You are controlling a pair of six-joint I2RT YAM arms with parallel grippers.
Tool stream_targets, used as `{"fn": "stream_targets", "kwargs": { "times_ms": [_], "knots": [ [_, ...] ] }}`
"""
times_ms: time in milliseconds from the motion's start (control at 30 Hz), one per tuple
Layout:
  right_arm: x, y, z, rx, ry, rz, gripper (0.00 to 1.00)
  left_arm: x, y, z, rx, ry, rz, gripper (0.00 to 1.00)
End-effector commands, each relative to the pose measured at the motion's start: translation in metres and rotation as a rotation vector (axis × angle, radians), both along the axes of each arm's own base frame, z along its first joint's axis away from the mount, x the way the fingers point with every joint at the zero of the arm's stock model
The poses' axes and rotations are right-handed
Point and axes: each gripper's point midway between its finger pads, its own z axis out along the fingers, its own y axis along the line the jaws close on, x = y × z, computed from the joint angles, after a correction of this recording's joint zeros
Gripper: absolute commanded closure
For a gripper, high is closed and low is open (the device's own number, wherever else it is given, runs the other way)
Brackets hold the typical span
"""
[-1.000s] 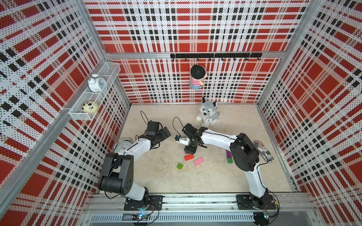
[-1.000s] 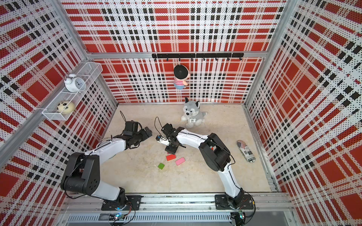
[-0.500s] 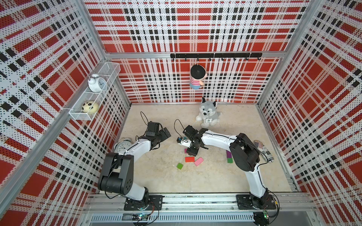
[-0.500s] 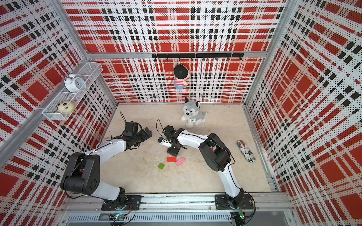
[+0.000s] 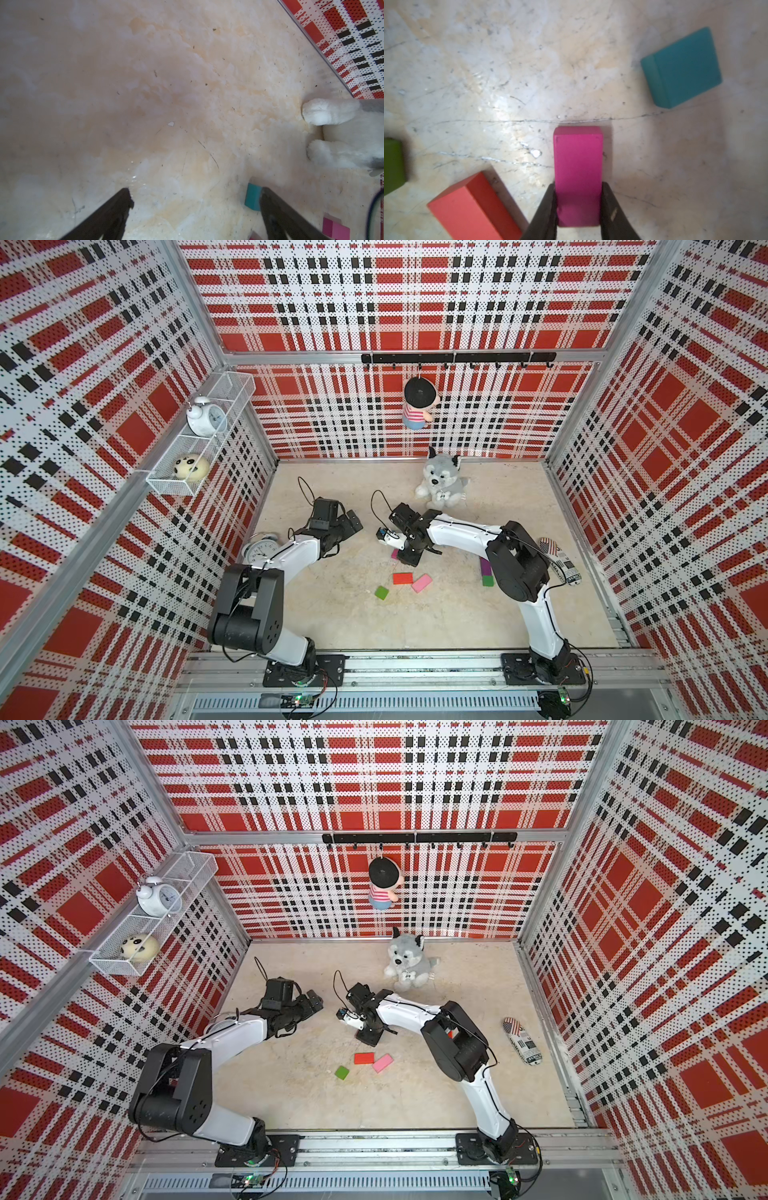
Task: Assemble the number 7 with building blocks
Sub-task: Pick up the building block from the center of the board, then place the building block at the center of the board.
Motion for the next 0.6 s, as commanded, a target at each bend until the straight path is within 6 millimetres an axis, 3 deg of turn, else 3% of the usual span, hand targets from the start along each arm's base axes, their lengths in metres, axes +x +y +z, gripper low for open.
{"fn": "stream_targets", "kwargs": {
  "times_ms": [0,133,167,333,567],
  "knots": [
    [0.016,-0.013,0.021,0.07,-0.022,-0.069,0.75,0.003,-0.013,-0.003,-0.008,-0.002,-0.03,0.02],
    [0.031,-0.025,0.039,0.069,-0.094,-0.067,0.76,0.011,-0.032,-0.006,-0.008,0.007,-0.076,0.02],
    [0.033,-0.029,0.037,0.052,-0.103,-0.053,0.76,0.009,-0.049,-0.008,-0.008,0.011,-0.12,0.02],
    [0.045,-0.031,0.023,0.005,-0.097,-0.028,0.76,0.018,-0.081,-0.018,-0.024,0.039,-0.186,0.02],
    [0.05,-0.023,0.015,0.014,-0.098,-0.001,0.73,0.018,-0.084,-0.024,-0.043,0.055,-0.177,0.02]
  ]
}}
